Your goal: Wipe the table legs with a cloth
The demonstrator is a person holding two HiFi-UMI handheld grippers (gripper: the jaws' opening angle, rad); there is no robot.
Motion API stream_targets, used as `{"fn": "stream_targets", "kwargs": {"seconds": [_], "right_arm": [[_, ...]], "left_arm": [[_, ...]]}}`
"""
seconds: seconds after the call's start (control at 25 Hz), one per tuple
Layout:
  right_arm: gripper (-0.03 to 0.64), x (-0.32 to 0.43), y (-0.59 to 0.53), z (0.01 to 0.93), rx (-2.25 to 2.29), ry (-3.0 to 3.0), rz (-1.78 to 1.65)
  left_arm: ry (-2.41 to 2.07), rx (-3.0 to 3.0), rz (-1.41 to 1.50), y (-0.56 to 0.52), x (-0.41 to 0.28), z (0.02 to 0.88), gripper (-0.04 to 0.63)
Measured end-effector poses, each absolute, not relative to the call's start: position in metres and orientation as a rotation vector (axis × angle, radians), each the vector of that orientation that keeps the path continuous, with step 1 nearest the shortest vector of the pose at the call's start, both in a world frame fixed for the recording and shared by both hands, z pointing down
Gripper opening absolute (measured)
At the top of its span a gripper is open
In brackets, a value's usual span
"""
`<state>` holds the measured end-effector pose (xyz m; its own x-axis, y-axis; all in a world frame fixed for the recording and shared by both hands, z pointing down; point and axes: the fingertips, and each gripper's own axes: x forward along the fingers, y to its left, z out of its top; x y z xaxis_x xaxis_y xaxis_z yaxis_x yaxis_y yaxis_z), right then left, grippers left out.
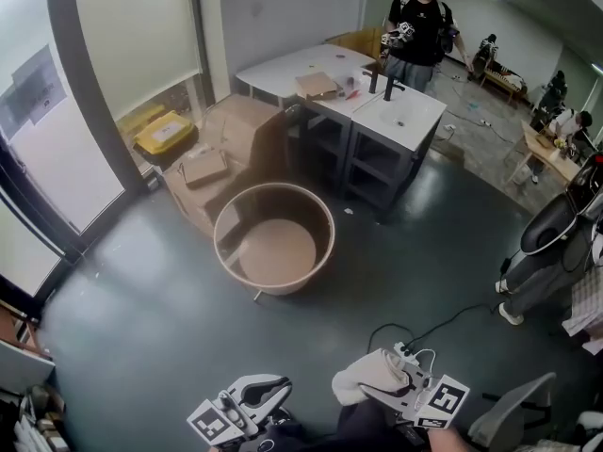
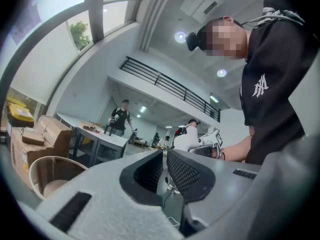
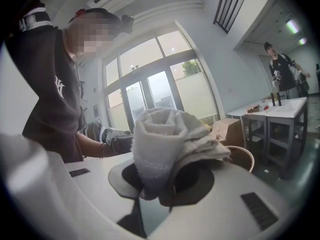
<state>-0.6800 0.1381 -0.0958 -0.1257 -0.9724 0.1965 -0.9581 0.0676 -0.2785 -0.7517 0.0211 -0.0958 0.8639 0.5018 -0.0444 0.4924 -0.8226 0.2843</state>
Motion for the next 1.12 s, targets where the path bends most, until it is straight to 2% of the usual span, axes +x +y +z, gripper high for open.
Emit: {"fn": "stream_targets", "kwargs": {"seconds": [0.36, 0.64, 0.88, 1.12], "right_arm": [[0.092, -0.468, 0.253, -0.079, -2.057, 2.389, -0.457], [0.092, -0.317, 0.295, -0.068, -2.242, 2.387, -0.399], [0.092, -0.256, 0.273, -0.067, -2.276, 2.359, -0.361], [0.092, -0.231, 0.226, -0.053, -2.125, 2.552, -0.487]], "left_arm": [[0.542, 2.731, 0.097, 0.122, -0.548, -0.081, 0.029], [0.4, 2.79, 0.124, 0.145, -0.481, -0.086, 0.029], [0.43, 2.764, 0.145, 0.146, -0.432, -0.065, 0.029], [0.409, 2.739, 0.153, 0.118, -0.368, -0.015, 0.029]]}}
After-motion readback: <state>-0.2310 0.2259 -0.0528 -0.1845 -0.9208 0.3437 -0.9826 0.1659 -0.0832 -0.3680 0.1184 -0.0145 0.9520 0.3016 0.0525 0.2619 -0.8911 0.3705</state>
